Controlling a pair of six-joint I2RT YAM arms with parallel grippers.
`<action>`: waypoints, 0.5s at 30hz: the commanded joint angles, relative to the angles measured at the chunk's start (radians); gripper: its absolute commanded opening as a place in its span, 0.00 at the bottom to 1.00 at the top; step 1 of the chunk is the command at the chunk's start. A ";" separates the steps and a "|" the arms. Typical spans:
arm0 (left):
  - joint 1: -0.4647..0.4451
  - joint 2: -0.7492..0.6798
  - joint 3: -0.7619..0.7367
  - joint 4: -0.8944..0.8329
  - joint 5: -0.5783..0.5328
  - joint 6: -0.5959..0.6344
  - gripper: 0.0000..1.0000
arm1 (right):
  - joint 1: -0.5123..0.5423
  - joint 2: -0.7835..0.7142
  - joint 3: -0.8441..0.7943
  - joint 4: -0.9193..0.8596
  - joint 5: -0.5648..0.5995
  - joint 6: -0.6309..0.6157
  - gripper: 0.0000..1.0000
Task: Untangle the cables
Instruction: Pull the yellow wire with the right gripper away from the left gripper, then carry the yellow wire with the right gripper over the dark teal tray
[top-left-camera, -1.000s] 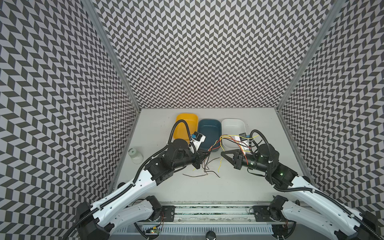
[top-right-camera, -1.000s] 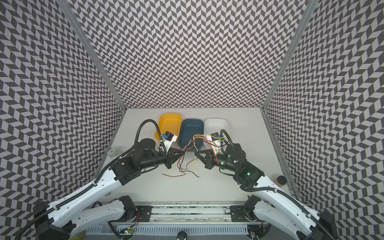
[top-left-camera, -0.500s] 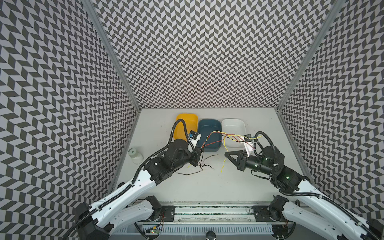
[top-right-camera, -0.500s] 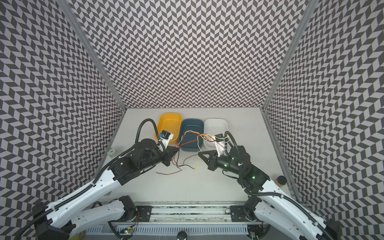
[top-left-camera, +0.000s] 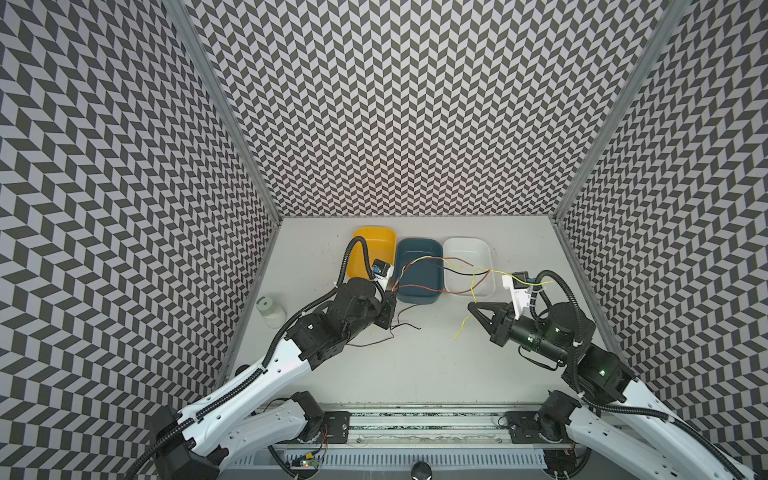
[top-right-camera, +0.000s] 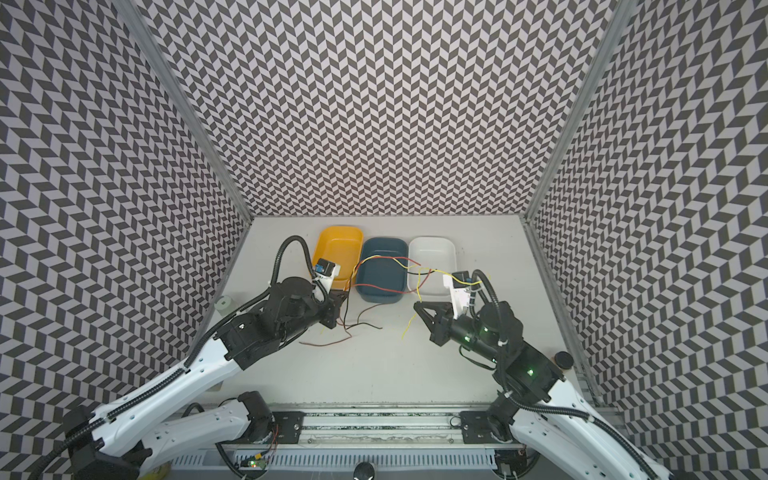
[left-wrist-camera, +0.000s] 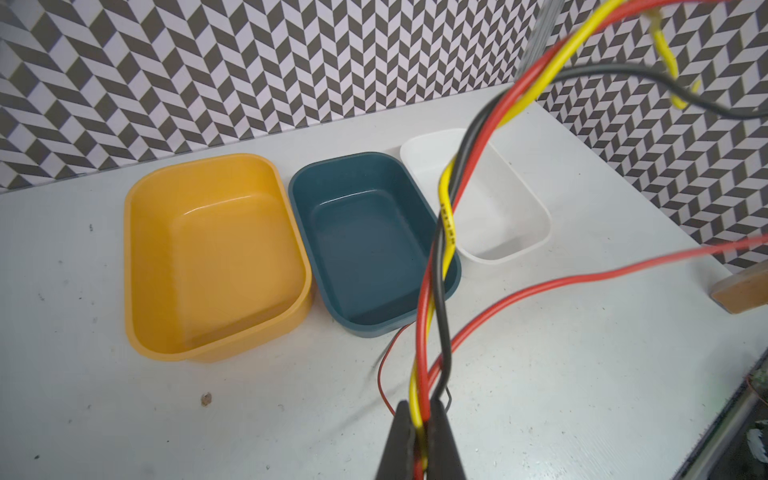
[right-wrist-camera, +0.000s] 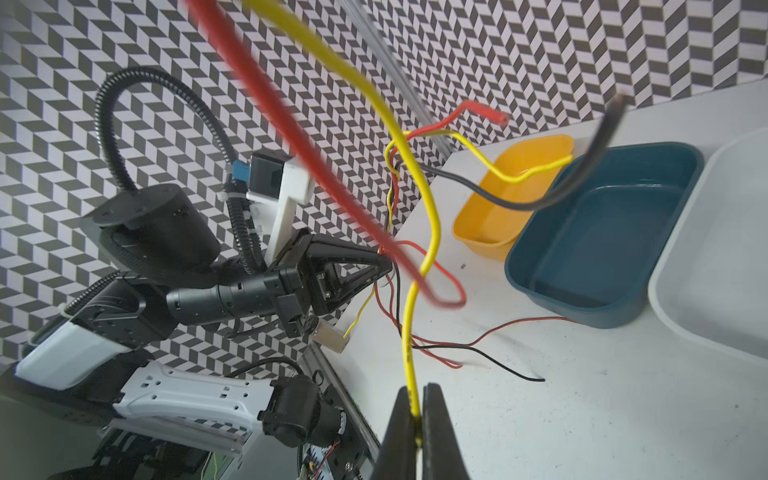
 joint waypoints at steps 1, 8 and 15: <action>0.007 -0.006 0.032 -0.031 -0.064 0.004 0.00 | -0.004 -0.037 0.053 -0.083 0.120 -0.037 0.00; 0.006 -0.030 0.048 -0.070 -0.150 -0.010 0.00 | -0.004 -0.017 0.173 -0.284 0.275 -0.078 0.00; 0.006 -0.090 0.081 -0.138 -0.241 -0.034 0.00 | -0.004 0.121 0.333 -0.462 0.252 -0.112 0.00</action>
